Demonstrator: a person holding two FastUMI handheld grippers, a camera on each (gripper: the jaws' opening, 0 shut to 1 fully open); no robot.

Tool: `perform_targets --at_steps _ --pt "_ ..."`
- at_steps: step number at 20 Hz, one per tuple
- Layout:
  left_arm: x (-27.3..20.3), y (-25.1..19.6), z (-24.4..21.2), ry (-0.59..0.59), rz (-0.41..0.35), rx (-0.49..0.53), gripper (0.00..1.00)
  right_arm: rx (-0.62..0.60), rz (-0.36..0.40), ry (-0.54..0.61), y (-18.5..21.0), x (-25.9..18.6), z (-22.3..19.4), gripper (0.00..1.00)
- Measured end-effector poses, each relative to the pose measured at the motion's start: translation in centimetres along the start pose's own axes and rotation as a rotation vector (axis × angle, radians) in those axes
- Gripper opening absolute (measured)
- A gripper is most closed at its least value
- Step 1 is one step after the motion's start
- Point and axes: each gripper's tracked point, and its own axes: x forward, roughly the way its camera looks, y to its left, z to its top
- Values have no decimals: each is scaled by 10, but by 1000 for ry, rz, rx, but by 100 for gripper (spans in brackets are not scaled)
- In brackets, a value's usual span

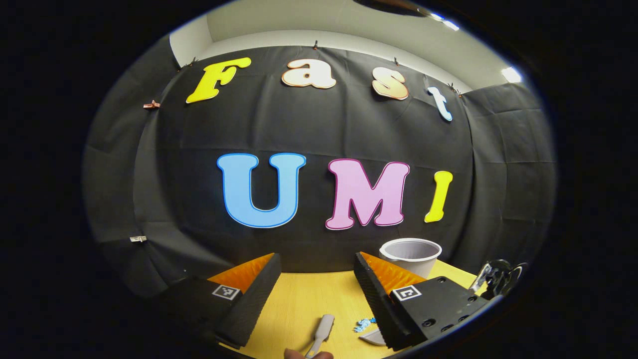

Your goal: Pick up the small broom and dustpan from the desktop, sweep the trash into the dustpan with the broom, and then empty the trash into the garbage bin.

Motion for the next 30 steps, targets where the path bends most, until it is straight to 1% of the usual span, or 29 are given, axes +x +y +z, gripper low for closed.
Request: perform_targets --at_steps 3,7,11,13,15,16,17,18,19,20,21,22,23,24,25,26,27,28,29,30 --pt "0 7 -1 2 14 -1 95 -12 -19 80 -1 27 -11 95" --pt "-1 16 -6 9 30 -8 95 12 1 165 10 59 -26 90" --pt "-2 26 -16 30 49 -42 95 39 8 174 14 75 -18 87" --pt "-2 29 -21 39 53 -50 95 51 8 176 14 82 -14 84" --pt "-2 32 -28 52 56 -52 95 32 21 194 13 87 -15 80" --pt "-1 32 -31 60 56 -55 95 30 29 188 12 87 -13 73" --pt "-1 33 -36 68 59 -57 95 24 32 191 10 87 -13 60" --pt "0 33 -41 81 64 -60 95 16 40 194 9 86 -13 46" --pt "0 31 -48 95 66 -61 95 -8 53 203 8 87 -15 39" --pt "1 29 -53 108 67 -59 95 -35 67 196 7 87 -14 39" --pt "2 27 -61 121 66 -53 95 -62 84 187 7 89 -14 34" --pt "4 25 -69 135 67 -43 95 -85 102 191 7 87 -16 39" --pt "5 23 -75 146 71 -36 95 -102 119 204 7 88 -19 39" --pt "8 21 -82 158 71 -36 95 -116 140 229 7 84 -22 43" --pt "10 17 -91 172 64 -40 95 -133 143 229 3 81 -22 39" --pt "13 14 -98 186 59 -47 95 -146 147 227 0 82 -23 38" --pt "17 10 -106 199 54 -60 95 -152 152 233 -3 80 -25 43" --pt "19 7 -113 211 45 -79 96 -165 159 229 -5 78 -24 42" --pt "22 2 -122 230 34 -97 96 -185 165 220 -8 76 -22 37" --pt "25 -2 -134 258 23 -110 95 -207 172 217 -11 75 -21 42"
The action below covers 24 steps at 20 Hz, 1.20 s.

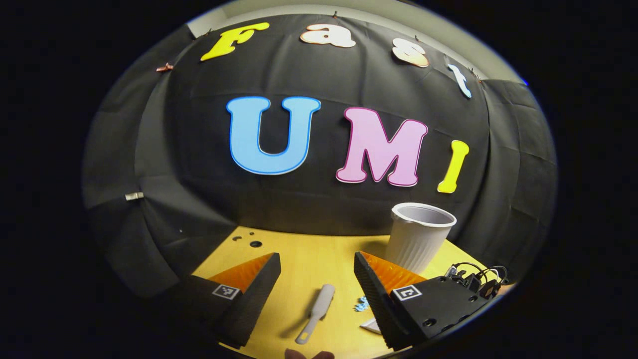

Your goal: Pick up the small broom and dustpan from the desktop, sweep the trash into the dustpan with the broom, and then empty the trash into the garbage bin.

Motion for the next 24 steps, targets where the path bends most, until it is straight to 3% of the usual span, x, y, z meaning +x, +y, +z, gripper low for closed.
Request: perform_targets --at_steps 1,5,9,10,11,13,24 --pt "7 -3 -12 36 -12 -6 95 -22 5 5 -3 -2 -1 37" --pt "34 -11 -81 240 -71 0 94 -89 20 5 -11 -9 -5 37" --pt "58 -16 -152 444 -114 112 94 -117 48 0 -15 -15 -5 37" --pt "62 -14 -165 486 -114 144 87 -122 47 1 -17 -14 -5 37" --pt "67 -12 -179 531 -122 164 93 -126 45 3 -20 -14 -5 37" --pt "74 -6 -206 612 -136 174 92 -122 44 1 -25 -16 -3 37" --pt "91 22 -282 897 -109 203 90 -86 39 -10 -37 -18 3 37"
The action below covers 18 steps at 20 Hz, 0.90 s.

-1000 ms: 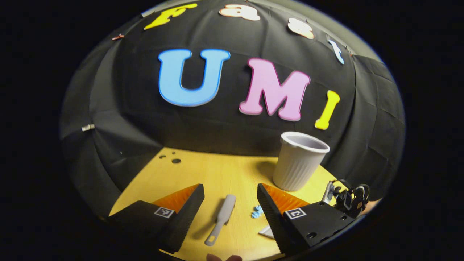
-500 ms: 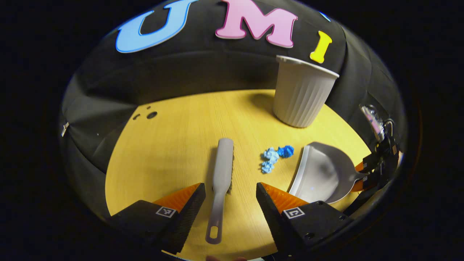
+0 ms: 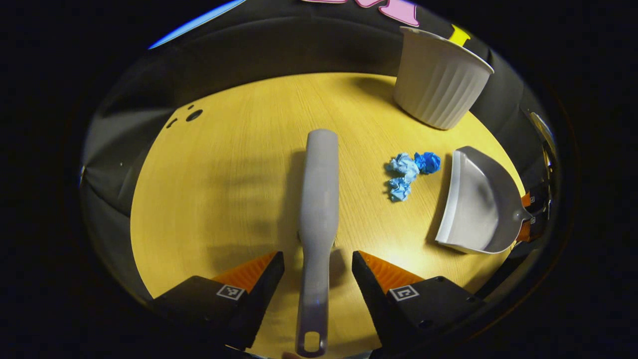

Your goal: Pick up the small broom and dustpan from the desktop, sweep the trash into the dustpan with the broom, and then empty the trash into the garbage bin.

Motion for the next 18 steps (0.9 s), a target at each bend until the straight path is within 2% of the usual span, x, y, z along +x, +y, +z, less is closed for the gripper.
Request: perform_targets --at_steps 4,7,8,10,11,12,13,14,15,18 --pt "4 2 -2 42 3 12 85 0 -1 1 -1 -1 0 37" --pt "8 6 -6 71 18 31 67 -1 1 0 -1 -1 1 37" --pt "9 8 -7 76 25 27 65 -1 4 0 -1 -1 0 37" --pt "11 11 -4 69 36 16 49 -4 6 1 -1 0 2 37" --pt "10 12 -3 70 38 16 34 -10 7 5 -1 1 1 37" --pt "10 11 -2 74 40 20 36 -19 6 8 -2 2 2 37" --pt "10 11 -1 77 44 25 31 -30 5 11 -3 2 3 37" --pt "11 10 1 78 51 31 34 -40 2 14 -5 1 4 37" --pt "11 9 5 71 54 39 29 -49 0 19 -5 -1 5 37" --pt "11 -5 13 63 32 68 25 -43 1 45 -7 -6 5 37"
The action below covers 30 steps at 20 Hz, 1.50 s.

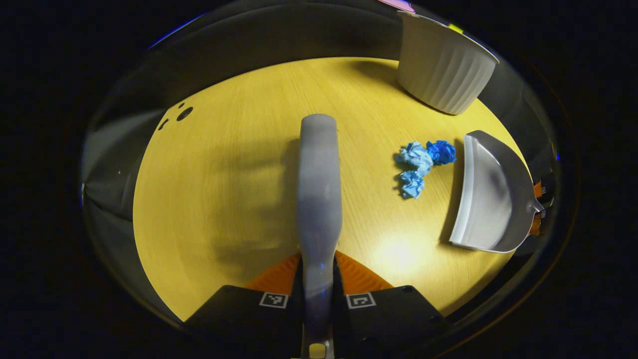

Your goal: Pick up the small broom and dustpan from the desktop, sweep the trash into the dustpan with the broom, and then empty the trash into the garbage bin.

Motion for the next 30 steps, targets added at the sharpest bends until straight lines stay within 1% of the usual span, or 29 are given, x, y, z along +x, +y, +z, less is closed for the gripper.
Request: perform_targets --at_steps 1,2,3,8,10,12,14,15,16,18,19,21,22,23,24,26,28,30 --pt "-1 -4 3 -2 -5 16 28 1 -3 7 -1 0 0 37" --pt "-2 -8 6 -3 -9 32 25 1 -5 13 -3 0 0 37" --pt "-1 -13 9 -1 -15 45 28 1 -4 22 -4 -1 -1 37" --pt "5 -41 21 6 -66 103 28 -24 6 59 -6 0 -2 37" --pt "6 -56 24 9 -111 135 28 -38 7 63 -7 3 -2 37" --pt "7 -78 24 19 -179 155 28 -48 10 60 -6 3 0 37" --pt "2 -92 23 24 -232 178 28 -52 17 60 -5 5 0 37" --pt "2 -95 24 25 -249 191 25 -53 20 57 -5 5 1 37" --pt "-1 -103 23 26 -266 205 28 -54 20 54 -6 5 1 42" --pt "-5 -118 21 31 -302 226 28 -59 22 53 -7 7 2 42" --pt "-11 -125 21 32 -321 238 28 -62 19 52 -8 7 1 37" --pt "-18 -137 18 34 -357 267 28 -70 17 42 -9 9 3 37" --pt "-18 -143 15 38 -372 281 31 -75 15 38 -10 10 2 37" --pt "-21 -145 14 40 -378 294 31 -79 14 31 -11 11 2 37" --pt "-23 -147 16 35 -386 303 28 -81 13 21 -12 11 2 37" --pt "-31 -151 15 28 -407 311 28 -67 10 -8 -10 16 2 37" --pt "-42 -147 15 6 -403 316 28 -57 -8 -37 -10 18 -1 37" --pt "-53 -144 19 -22 -398 296 28 -26 -25 -67 -12 20 -1 37"
